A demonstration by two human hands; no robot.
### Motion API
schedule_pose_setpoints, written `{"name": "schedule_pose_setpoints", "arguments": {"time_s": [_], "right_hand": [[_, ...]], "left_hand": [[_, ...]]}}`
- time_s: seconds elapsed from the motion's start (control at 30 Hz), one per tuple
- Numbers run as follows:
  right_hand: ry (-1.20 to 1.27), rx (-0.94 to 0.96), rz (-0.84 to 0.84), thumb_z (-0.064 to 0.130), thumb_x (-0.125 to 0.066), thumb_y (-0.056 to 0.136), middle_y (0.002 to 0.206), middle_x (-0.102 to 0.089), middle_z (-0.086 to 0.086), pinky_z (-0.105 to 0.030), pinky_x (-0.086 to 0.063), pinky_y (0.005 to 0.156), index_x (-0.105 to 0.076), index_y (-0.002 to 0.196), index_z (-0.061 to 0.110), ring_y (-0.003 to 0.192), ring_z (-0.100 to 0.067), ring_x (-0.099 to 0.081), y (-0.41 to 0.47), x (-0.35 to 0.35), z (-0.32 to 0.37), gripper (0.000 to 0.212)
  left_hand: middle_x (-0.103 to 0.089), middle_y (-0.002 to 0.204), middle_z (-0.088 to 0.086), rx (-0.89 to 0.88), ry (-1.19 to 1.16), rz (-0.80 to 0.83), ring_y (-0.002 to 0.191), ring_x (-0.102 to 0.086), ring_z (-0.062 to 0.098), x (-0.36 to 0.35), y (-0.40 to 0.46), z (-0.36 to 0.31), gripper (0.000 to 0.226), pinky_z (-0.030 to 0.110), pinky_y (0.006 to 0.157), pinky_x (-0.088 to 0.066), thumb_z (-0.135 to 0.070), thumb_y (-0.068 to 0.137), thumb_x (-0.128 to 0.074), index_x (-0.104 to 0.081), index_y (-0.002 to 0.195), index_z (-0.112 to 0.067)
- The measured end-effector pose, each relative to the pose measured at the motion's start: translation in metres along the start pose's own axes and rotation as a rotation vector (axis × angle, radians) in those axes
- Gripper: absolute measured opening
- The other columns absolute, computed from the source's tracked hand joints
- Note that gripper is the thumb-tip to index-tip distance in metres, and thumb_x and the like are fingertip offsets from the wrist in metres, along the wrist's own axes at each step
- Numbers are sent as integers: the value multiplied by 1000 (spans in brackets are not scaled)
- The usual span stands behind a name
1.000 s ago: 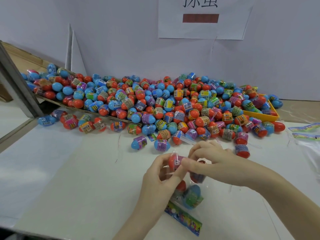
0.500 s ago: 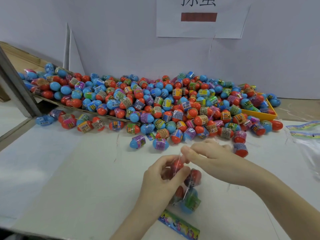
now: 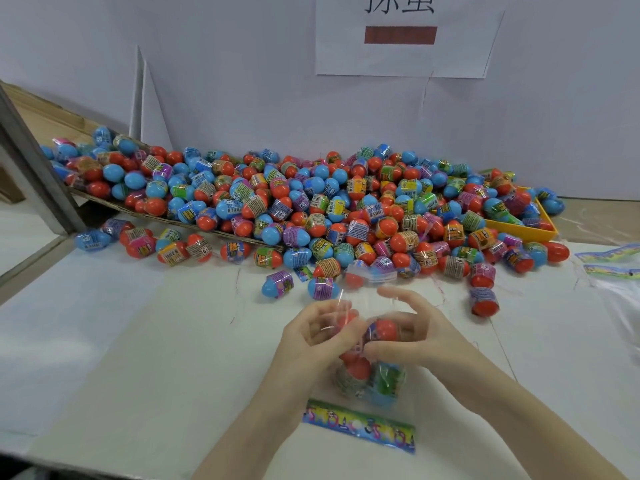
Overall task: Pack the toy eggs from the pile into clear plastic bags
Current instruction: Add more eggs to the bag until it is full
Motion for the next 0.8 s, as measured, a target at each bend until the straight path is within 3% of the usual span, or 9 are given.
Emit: {"name": "schedule_pose_setpoints", "arguments": {"time_s": [0.17,0.27,0.37,0.43,0.57,0.8], "right_hand": [[130,2,14,-19,-64,67,79,-69,-7,-23,-54,59,-56,105,12,72,-17,-68,6,2,0,50],[128,1,36,-17,-65,66,74,-65,-5,-24,-54,59,-62,90,10,69,-15,-65,6,-1,0,36],[149,21,41,-2,-74,64,79,-65,-9,-25,-55,61,-67,81,14,74,-18,-65,4,-5,1,24],[161,9,61,13,-77,58,85,-68,-9,-25,-55,63,-68,87,16,78,-20,-67,2,-6,1,31],[-5,-29,96,7,-86,54,98,-70,-6,-25,-55,70,-57,112,23,89,-19,-67,-6,-1,-3,67],[-25,-16,87,-14,-67,70,90,-71,-3,-24,-55,68,-56,111,21,80,-14,-67,-9,-3,-4,55]], "left_hand": [[-70,97,-5,2,165,11,83,-67,0,7,0,-3,62,12,67,-50,-45,51,-70,-62,107,-20],[-71,89,-9,-2,264,71,79,-66,-3,-1,-1,-3,51,10,65,-49,-43,55,-70,-64,103,-24],[-72,87,-9,-15,353,108,82,-66,2,-11,-1,1,32,16,69,-52,-35,66,-76,-65,96,-28],[-71,88,-4,-53,365,68,83,-66,9,-10,0,2,26,21,72,-55,-24,71,-77,-65,93,-28],[-70,85,-1,-54,297,-13,83,-66,15,-2,1,3,24,24,71,-56,-23,69,-78,-65,88,-27],[-71,90,-4,3,256,70,86,-66,9,-7,-3,7,26,23,73,-56,-25,69,-76,-65,93,-28]]}}
Point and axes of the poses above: each hand's wrist, its own y-axis towards the middle knuckle, its own x-axis out of the back of the hand, z = x × y, the point moved 7 cm from there along y, towards the middle knuckle
